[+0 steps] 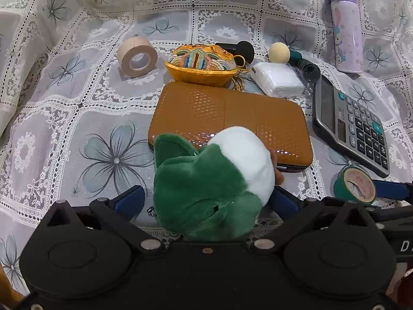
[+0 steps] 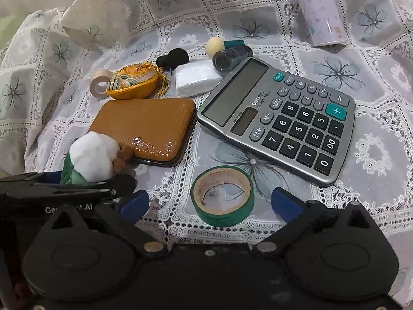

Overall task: Organize soft objects
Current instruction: 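Grasp the green-and-white plush with the left tool while the right tool grasps the green tape roll, then carry the plush and tape roll over the basket and open both tools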

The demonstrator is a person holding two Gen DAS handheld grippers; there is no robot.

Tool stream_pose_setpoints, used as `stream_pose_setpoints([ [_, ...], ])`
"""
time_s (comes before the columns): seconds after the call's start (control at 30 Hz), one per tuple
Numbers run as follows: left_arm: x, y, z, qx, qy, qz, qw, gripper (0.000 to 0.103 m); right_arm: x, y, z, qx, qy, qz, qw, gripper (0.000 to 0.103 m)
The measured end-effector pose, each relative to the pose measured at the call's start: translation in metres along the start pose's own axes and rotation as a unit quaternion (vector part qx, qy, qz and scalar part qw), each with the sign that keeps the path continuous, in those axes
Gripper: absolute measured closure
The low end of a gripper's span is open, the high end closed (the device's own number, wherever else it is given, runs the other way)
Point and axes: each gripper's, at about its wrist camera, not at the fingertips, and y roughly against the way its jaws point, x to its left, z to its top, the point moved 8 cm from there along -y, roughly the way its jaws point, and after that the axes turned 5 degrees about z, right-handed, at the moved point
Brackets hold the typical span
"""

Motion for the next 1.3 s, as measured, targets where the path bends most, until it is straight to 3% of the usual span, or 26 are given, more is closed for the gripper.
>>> stream_pose_setpoints([
  [0.17, -0.002, 0.001, -0.001, 0.004, -0.019, 0.003, 0.9998, 0.007, 0.002, 0.001, -0.001, -0.001, 0.009, 0.001, 1.0, 0.001],
  [0.43, 0.004, 0.01, 0.006, -0.002, -0.002, -0.013, 0.9999, 0.044, 0.001, 0.009, -0.006, -0.012, 0.039, -0.054, 0.998, 0.033],
  [0.6, -0.002, 0.021, 0.006, -0.013, -0.007, -0.012, 0.9998, 0.044, -0.003, 0.013, -0.003, -0.013, 0.035, -0.065, 0.997, 0.054],
  [0.93, -0.004, 0.059, -0.004, -0.023, 0.012, -0.013, 0.9996, 0.044, -0.007, 0.038, -0.006, -0.03, 0.016, -0.066, 0.997, 0.055],
  [1.3, -0.025, 0.116, -0.038, -0.038, 0.008, -0.035, 0.9986, 0.044, -0.016, 0.113, -0.03, -0.08, -0.023, -0.061, 0.995, 0.054],
])
